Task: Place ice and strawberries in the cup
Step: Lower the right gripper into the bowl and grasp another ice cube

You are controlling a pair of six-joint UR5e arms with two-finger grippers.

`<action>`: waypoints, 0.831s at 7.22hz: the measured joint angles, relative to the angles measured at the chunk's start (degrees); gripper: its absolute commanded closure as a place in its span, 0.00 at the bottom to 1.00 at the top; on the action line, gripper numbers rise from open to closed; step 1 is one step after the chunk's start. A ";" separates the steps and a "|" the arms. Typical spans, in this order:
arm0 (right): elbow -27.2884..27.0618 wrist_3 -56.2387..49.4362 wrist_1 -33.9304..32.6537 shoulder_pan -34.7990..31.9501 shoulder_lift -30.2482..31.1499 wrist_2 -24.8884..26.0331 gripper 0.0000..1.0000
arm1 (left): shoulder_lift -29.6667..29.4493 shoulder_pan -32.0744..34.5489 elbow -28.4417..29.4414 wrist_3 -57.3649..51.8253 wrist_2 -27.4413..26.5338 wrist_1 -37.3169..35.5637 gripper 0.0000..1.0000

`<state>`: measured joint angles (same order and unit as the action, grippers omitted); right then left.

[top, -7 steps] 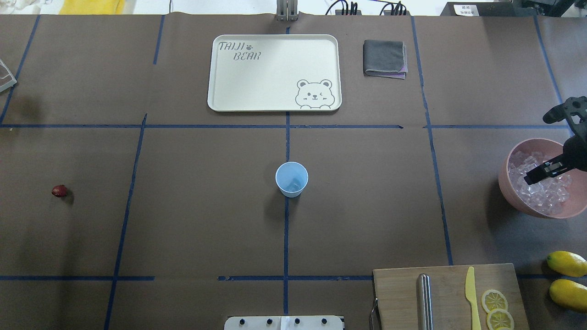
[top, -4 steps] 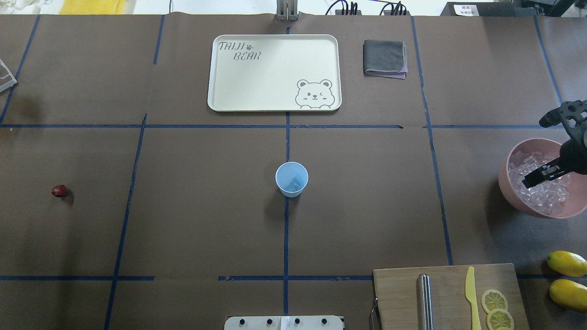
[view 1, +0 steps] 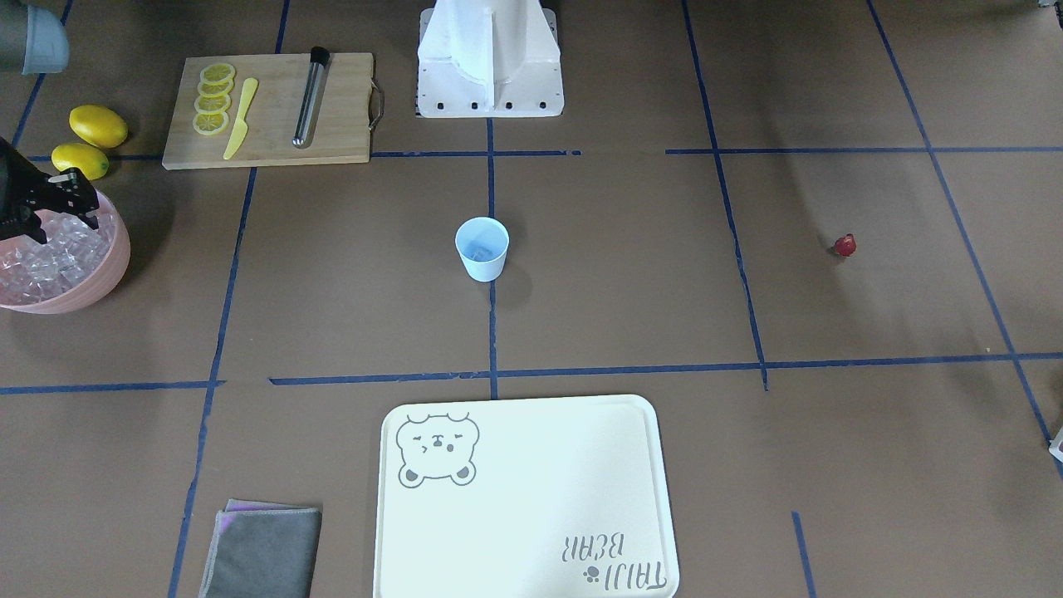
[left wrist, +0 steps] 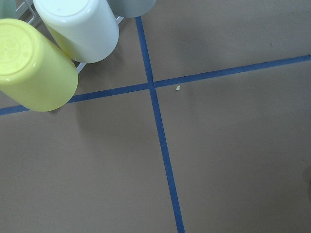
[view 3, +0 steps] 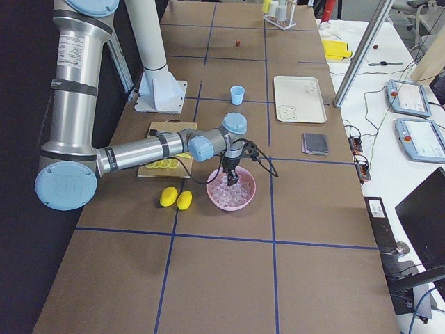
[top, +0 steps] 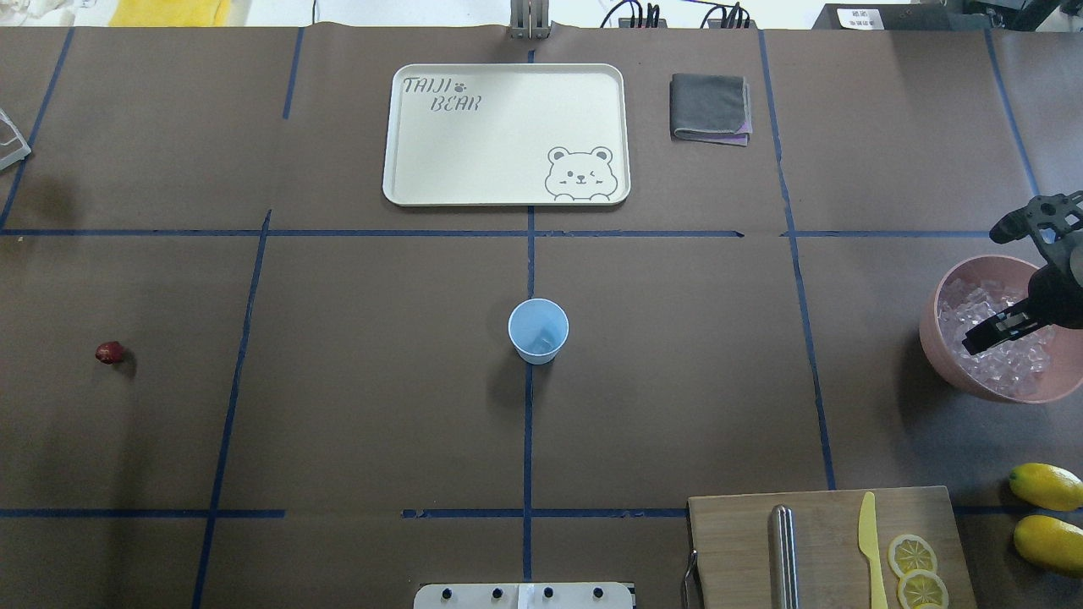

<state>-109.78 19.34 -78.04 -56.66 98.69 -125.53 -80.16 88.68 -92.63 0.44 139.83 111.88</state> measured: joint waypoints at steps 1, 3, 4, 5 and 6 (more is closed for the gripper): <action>0.03 0.00 0.00 0.16 0.05 -0.02 0.33 | 0.00 0.01 0.00 0.00 0.00 0.00 0.00; 0.22 0.00 -0.01 0.47 0.15 0.01 0.51 | 0.00 0.05 0.00 0.00 0.00 0.00 0.00; 0.32 0.00 0.00 0.53 0.19 0.02 0.70 | 0.00 0.05 0.00 0.00 0.02 0.00 0.00; 0.36 0.00 0.00 0.56 0.26 0.00 0.93 | 0.00 0.06 0.00 0.00 0.06 0.00 0.00; 0.36 0.00 0.00 0.58 0.31 -0.04 0.99 | 0.02 0.07 0.00 0.00 0.08 0.00 0.00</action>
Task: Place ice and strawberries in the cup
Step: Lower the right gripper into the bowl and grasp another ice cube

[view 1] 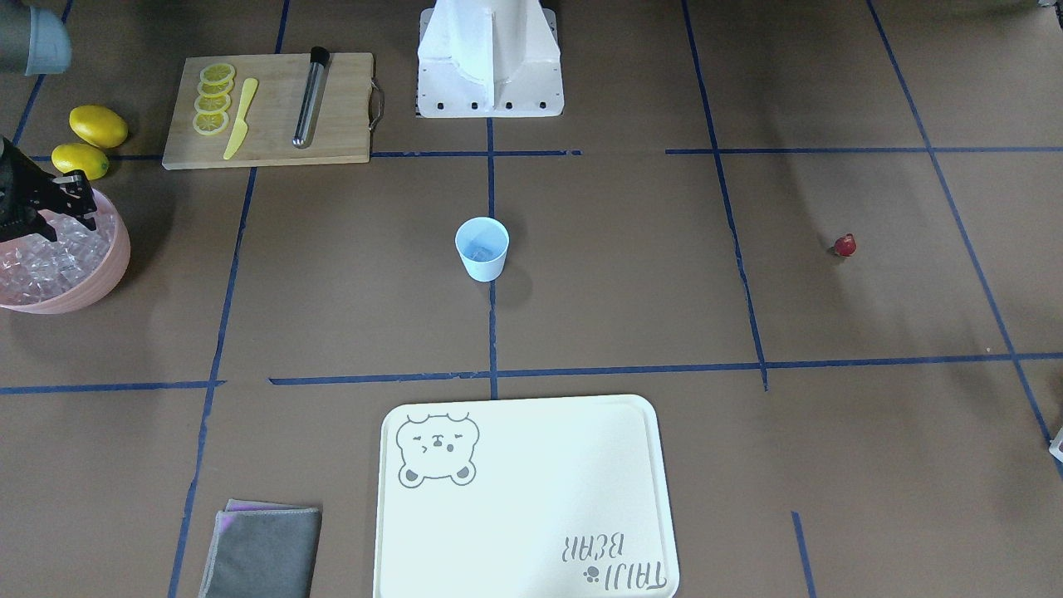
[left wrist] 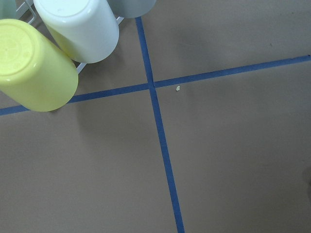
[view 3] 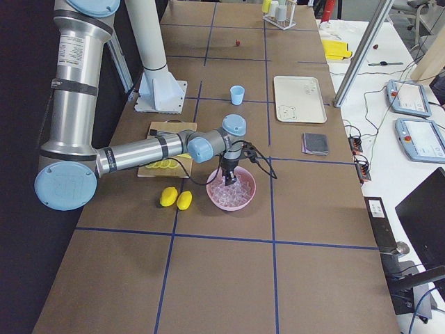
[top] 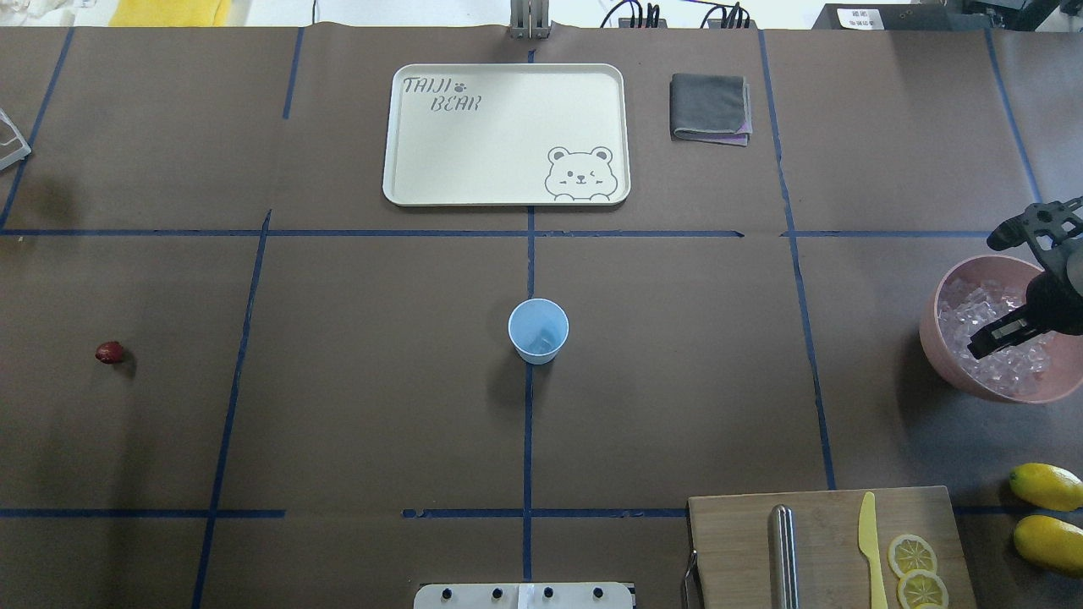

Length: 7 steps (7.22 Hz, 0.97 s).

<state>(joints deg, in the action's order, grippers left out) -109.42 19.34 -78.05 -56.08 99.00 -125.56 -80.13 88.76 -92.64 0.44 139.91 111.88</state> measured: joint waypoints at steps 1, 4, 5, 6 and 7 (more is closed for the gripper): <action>0.02 0.04 0.00 0.00 0.11 -0.42 1.00 | 0.14 0.01 -0.03 0.00 0.00 0.00 0.00; -2.30 0.48 -0.05 -0.57 0.33 -2.97 1.00 | 0.43 0.01 -0.09 0.00 0.01 0.08 0.00; -5.05 1.44 -0.35 -1.48 0.11 -3.16 1.00 | 0.47 0.01 -0.09 0.00 0.01 0.09 0.00; -7.62 4.77 -0.49 -2.36 -1.36 -3.17 1.00 | 0.49 0.01 -0.09 0.00 0.03 0.09 0.00; -9.20 10.82 -0.56 -2.59 -4.64 -3.16 1.00 | 0.50 0.01 -0.09 0.00 0.07 0.09 0.00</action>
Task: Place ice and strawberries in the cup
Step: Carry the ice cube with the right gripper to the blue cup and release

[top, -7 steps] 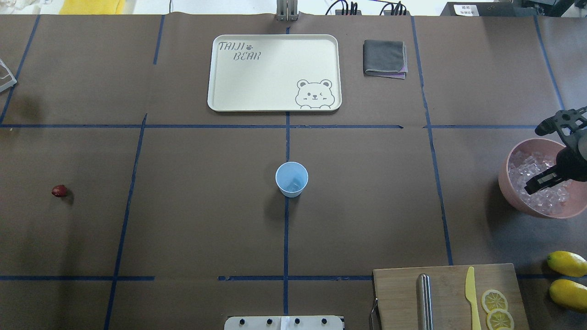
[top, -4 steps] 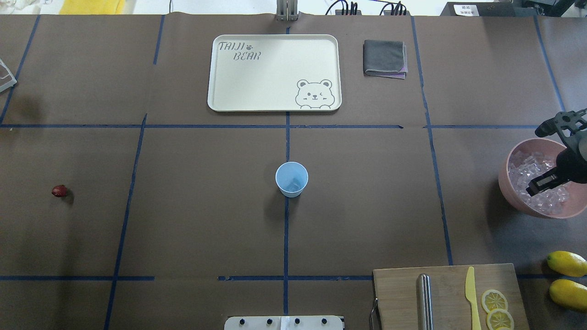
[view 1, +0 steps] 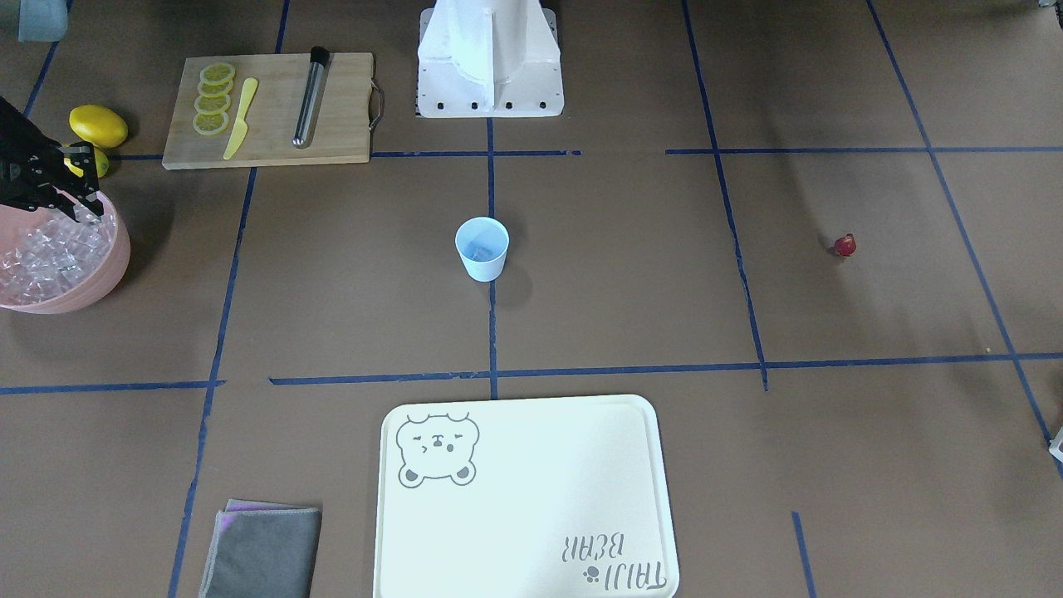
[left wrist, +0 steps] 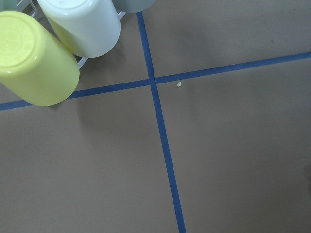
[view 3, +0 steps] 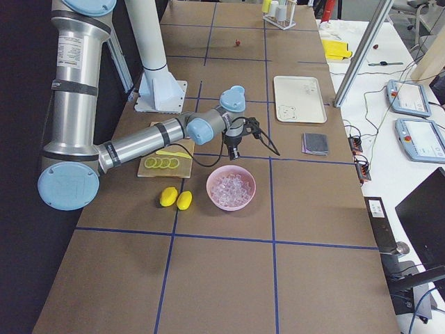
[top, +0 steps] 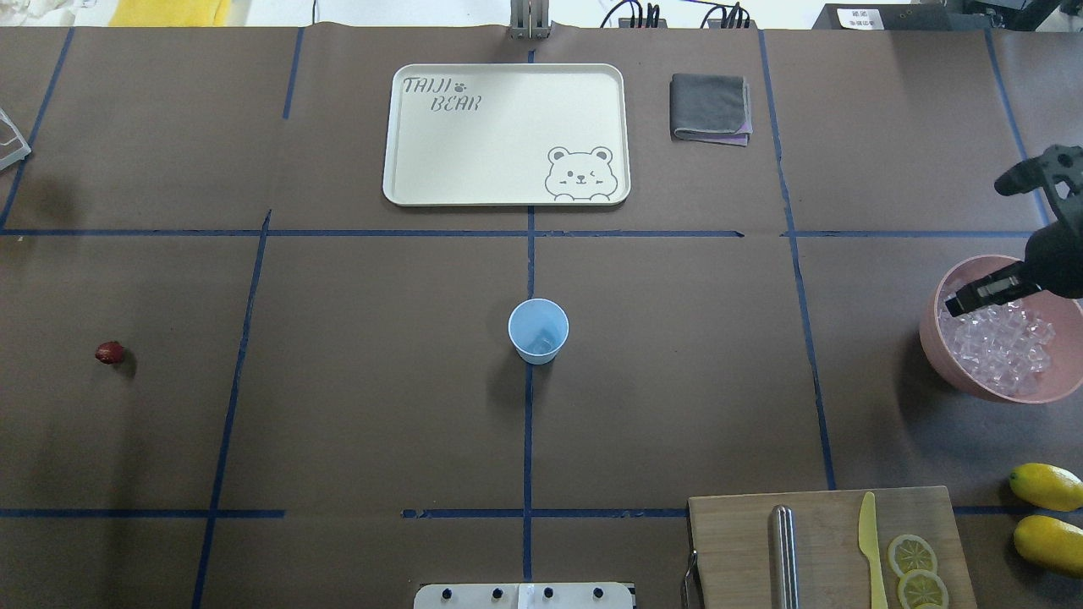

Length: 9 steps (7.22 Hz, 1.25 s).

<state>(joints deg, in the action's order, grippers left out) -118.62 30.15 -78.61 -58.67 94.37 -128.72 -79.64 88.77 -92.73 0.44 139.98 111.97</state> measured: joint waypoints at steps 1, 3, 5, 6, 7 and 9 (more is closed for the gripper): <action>-0.71 7.57 -0.03 0.81 -4.06 0.04 1.00 | 0.00 0.00 0.00 0.00 0.00 0.00 0.00; -0.89 23.29 -0.07 7.18 -12.51 1.85 1.00 | -0.02 -0.06 0.00 0.00 0.01 0.00 0.00; 1.84 37.30 -0.13 16.57 -22.78 7.77 1.00 | -0.06 -0.08 0.00 0.00 0.03 0.00 0.00; 4.96 42.84 -0.14 21.04 -28.29 11.75 1.00 | -0.07 -0.08 0.00 -0.02 0.03 0.02 0.00; 8.07 46.73 -0.14 24.74 -32.81 15.54 1.00 | -0.08 -0.09 0.00 -0.04 0.03 0.06 0.00; 14.33 51.38 -0.06 28.33 -39.87 18.84 0.97 | -0.06 -0.09 0.00 -0.06 0.03 0.08 0.00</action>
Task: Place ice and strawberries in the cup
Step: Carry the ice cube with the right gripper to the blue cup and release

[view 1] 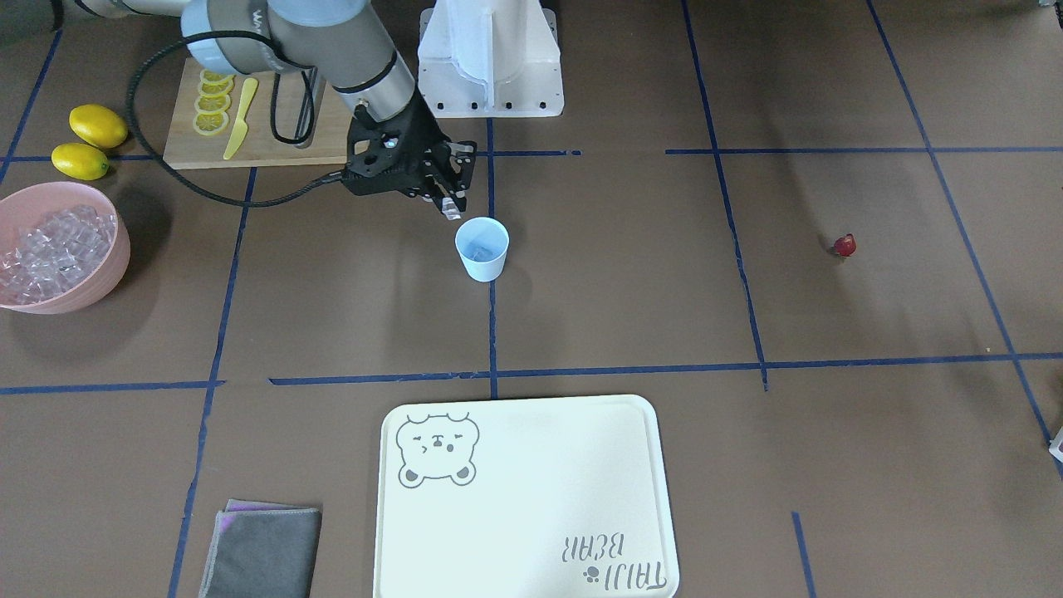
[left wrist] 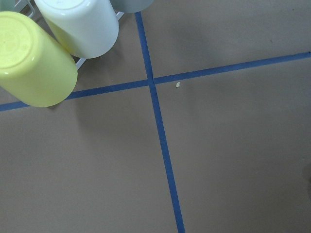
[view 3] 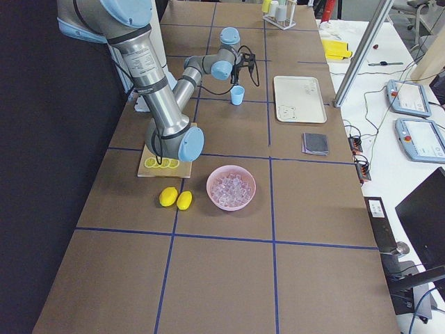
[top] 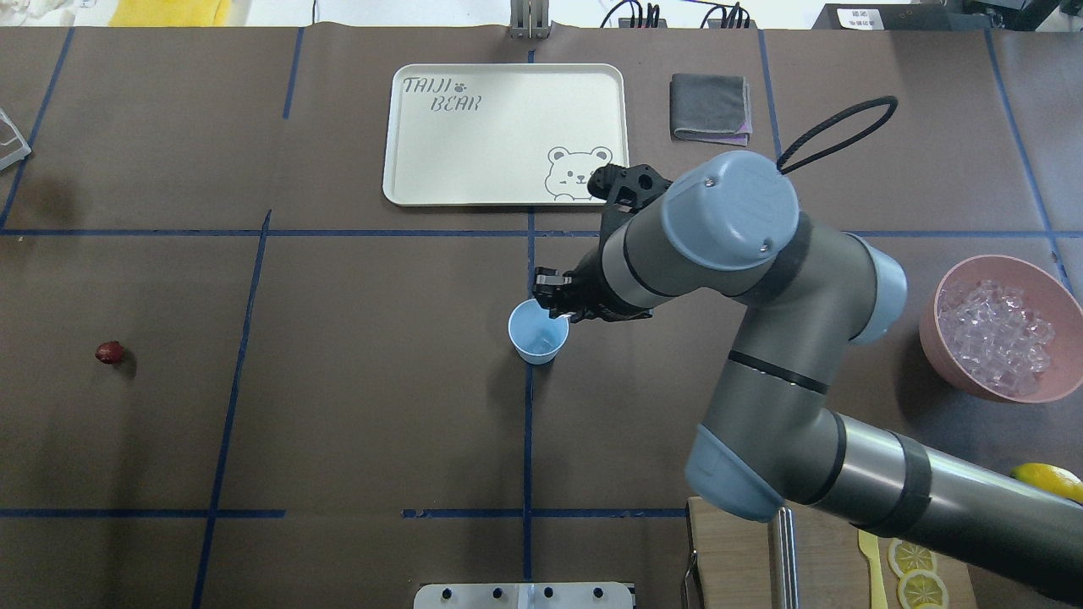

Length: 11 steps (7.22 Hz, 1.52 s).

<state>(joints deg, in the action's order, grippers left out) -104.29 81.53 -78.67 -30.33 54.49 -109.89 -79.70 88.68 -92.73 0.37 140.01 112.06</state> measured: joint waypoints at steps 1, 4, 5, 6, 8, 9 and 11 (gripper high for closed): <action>1.75 0.72 0.08 0.54 -1.42 0.50 0.95 | 0.04 0.00 0.00 -0.01 0.00 0.00 0.00; 4.08 0.42 0.22 1.61 -2.18 2.72 0.34 | 0.07 0.01 0.00 -0.02 0.00 0.00 0.00; 4.32 0.29 0.20 2.00 -2.12 3.13 0.32 | 0.07 0.03 -0.02 0.00 0.00 0.00 0.00; 4.40 0.24 0.19 2.41 -2.07 3.53 0.31 | 0.07 0.04 -0.06 0.01 0.00 0.00 0.00; 4.53 0.21 0.19 2.77 -1.97 3.92 0.32 | 0.07 0.08 -0.08 0.00 0.00 0.15 0.00; 4.58 0.21 0.18 2.79 -1.92 3.96 0.34 | 0.07 0.08 -0.08 0.04 0.00 0.42 0.00; 4.58 0.18 0.11 2.78 -1.81 3.96 0.34 | 0.07 0.08 -0.09 0.06 0.00 0.59 0.00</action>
<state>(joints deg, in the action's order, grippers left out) -99.71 81.72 -78.56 -27.56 52.68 -105.93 -79.63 88.77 -92.81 0.44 140.01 112.65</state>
